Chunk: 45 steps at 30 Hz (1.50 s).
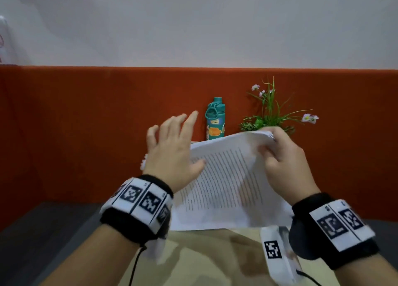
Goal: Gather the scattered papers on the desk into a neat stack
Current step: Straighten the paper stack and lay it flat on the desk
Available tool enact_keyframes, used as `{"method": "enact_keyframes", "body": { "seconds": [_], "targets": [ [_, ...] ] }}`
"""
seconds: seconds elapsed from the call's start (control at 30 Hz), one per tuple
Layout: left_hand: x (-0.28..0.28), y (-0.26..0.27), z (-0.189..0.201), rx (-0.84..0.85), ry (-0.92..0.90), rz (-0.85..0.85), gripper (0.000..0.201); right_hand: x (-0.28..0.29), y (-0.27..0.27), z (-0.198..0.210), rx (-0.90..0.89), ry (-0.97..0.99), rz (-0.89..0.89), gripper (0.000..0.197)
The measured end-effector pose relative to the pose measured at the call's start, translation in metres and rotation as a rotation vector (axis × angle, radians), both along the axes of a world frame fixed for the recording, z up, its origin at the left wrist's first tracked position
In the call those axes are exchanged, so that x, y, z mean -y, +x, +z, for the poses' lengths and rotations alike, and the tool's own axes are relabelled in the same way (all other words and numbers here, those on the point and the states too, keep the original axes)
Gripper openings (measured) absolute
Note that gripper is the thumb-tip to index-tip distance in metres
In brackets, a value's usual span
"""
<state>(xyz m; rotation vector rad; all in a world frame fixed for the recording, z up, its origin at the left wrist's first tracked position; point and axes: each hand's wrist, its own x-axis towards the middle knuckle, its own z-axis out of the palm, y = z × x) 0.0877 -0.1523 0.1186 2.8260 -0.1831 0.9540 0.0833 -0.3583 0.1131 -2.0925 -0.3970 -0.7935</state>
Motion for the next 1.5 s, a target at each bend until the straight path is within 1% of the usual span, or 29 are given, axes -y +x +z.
{"method": "enact_keyframes", "body": {
  "seconds": [0.03, 0.07, 0.1, 0.13, 0.17, 0.2, 0.23, 0.27, 0.3, 0.33, 0.37, 0.4, 0.43, 0.47, 0.5, 0.53, 0.57, 0.63, 0.7, 0.8, 0.87, 0.93, 0.97, 1.03, 1.13, 1.2, 1.3, 1.4, 1.5],
  "targets": [
    [0.006, 0.003, 0.004, -0.062, -0.063, -0.039, 0.09, -0.007, -0.004, 0.011, 0.051, -0.059, 0.023, 0.033],
    [0.009, 0.006, 0.007, -0.135, -0.188, -0.098, 0.082, -0.013, -0.007, 0.022, 0.088, -0.106, 0.044, 0.033],
    [0.012, 0.009, 0.008, -0.196, -0.347, -0.168, 0.065, -0.018, -0.009, 0.031, 0.105, -0.153, 0.053, 0.033],
    [0.012, 0.011, 0.007, -0.221, -0.486, -0.234, 0.043, -0.023, -0.011, 0.038, 0.097, -0.202, 0.035, 0.035],
    [0.011, 0.012, 0.005, -0.21, -0.574, -0.27, 0.025, -0.025, -0.011, 0.042, 0.077, -0.252, -0.022, 0.038],
    [0.009, 0.011, 0.003, -0.178, -0.637, -0.278, 0.015, -0.024, -0.011, 0.045, 0.056, -0.287, -0.125, 0.043],
    [0.006, 0.009, -0.001, -0.139, -0.705, -0.267, 0.009, -0.019, -0.009, 0.043, 0.039, -0.268, -0.254, 0.053],
    [0.002, 0.007, -0.004, -0.092, -0.789, -0.252, 0.006, -0.013, -0.009, 0.037, 0.01, -0.174, -0.362, 0.066],
    [-0.002, 0.006, -0.006, -0.053, -0.884, -0.251, 0.005, -0.007, -0.011, 0.03, -0.031, -0.016, -0.393, 0.079],
    [-0.005, 0.004, -0.008, -0.027, -0.984, -0.27, 0.005, -0.003, -0.012, 0.022, -0.09, 0.163, -0.34, 0.087],
    [-0.006, 0.001, -0.009, -0.022, -1.089, -0.301, 0.006, -0.001, -0.011, 0.012, -0.152, 0.339, -0.216, 0.088],
    [-0.006, -0.001, -0.011, -0.037, -1.185, -0.331, 0.008, -0.002, -0.01, 0.001, -0.219, 0.474, -0.078, 0.08],
    [-0.004, -0.003, -0.013, -0.058, -1.252, -0.356, 0.012, -0.004, -0.007, -0.011, -0.268, 0.556, 0.025, 0.065],
    [-0.001, -0.005, -0.014, -0.07, -1.291, -0.374, 0.015, -0.006, -0.002, -0.02, -0.275, 0.59, 0.066, 0.047],
    [0.002, -0.006, -0.016, -0.067, -1.306, -0.385, 0.016, -0.008, 0.001, -0.026, -0.261, 0.606, 0.064, 0.03],
    [0.005, -0.006, -0.017, -0.051, -1.298, -0.386, 0.015, -0.011, 0.0, -0.027, -0.244, 0.627, 0.061, 0.018],
    [0.006, -0.006, -0.02, -0.025, -1.278, -0.37, 0.015, -0.013, 0.0, -0.028, -0.225, 0.649, 0.074, 0.017],
    [0.007, -0.005, -0.022, 0.034, -1.236, -0.302, 0.019, -0.014, 0.001, -0.028, -0.19, 0.68, 0.113, 0.021],
    [0.011, -0.006, -0.026, 0.081, -1.239, -0.223, 0.022, -0.015, 0.001, -0.033, -0.178, 0.649, 0.092, 0.022],
    [0.023, -0.008, -0.036, -0.009, -1.295, -0.15, 0.027, -0.019, 0.003, -0.046, -0.222, 0.613, 0.021, 0.023],
    [0.03, -0.006, -0.04, -0.051, -1.336, -0.146, 0.026, -0.021, 0.003, -0.05, -0.251, 0.616, 0.008, 0.021],
    [0.033, -0.004, -0.039, -0.009, -1.353, -0.14, 0.026, -0.02, 0.004, -0.046, -0.232, 0.648, 0.002, 0.02],
    [0.032, -0.004, -0.038, 0.014, -1.365, -0.135, 0.025, -0.018, 0.003, -0.045, -0.217, 0.669, 0.002, 0.016],
    [0.031, -0.006, -0.043, -0.009, -1.399, -0.134, 0.023, -0.015, 0.0, -0.047, -0.219, 0.699, 0.02, 0.007],
    [0.028, -0.008, -0.054, -0.085, -1.429, -0.15, 0.017, -0.015, -0.003, -0.054, -0.263, 0.684, 0.053, 0.012],
    [0.025, -0.007, -0.056, -0.072, -1.42, -0.153, 0.011, -0.013, -0.002, -0.053, -0.235, 0.703, 0.029, 0.016],
    [0.024, -0.008, -0.059, -0.032, -1.41, -0.159, 0.015, -0.013, -0.003, -0.053, -0.21, 0.715, 0.009, 0.021],
    [0.025, -0.009, -0.067, -0.066, -1.378, -0.172, 0.018, -0.016, -0.005, -0.059, -0.254, 0.679, 0.048, 0.021],
    [0.023, -0.005, -0.064, -0.046, -1.348, -0.188, 0.018, -0.013, -0.002, -0.057, -0.23, 0.678, 0.026, 0.021]
  ]
}}
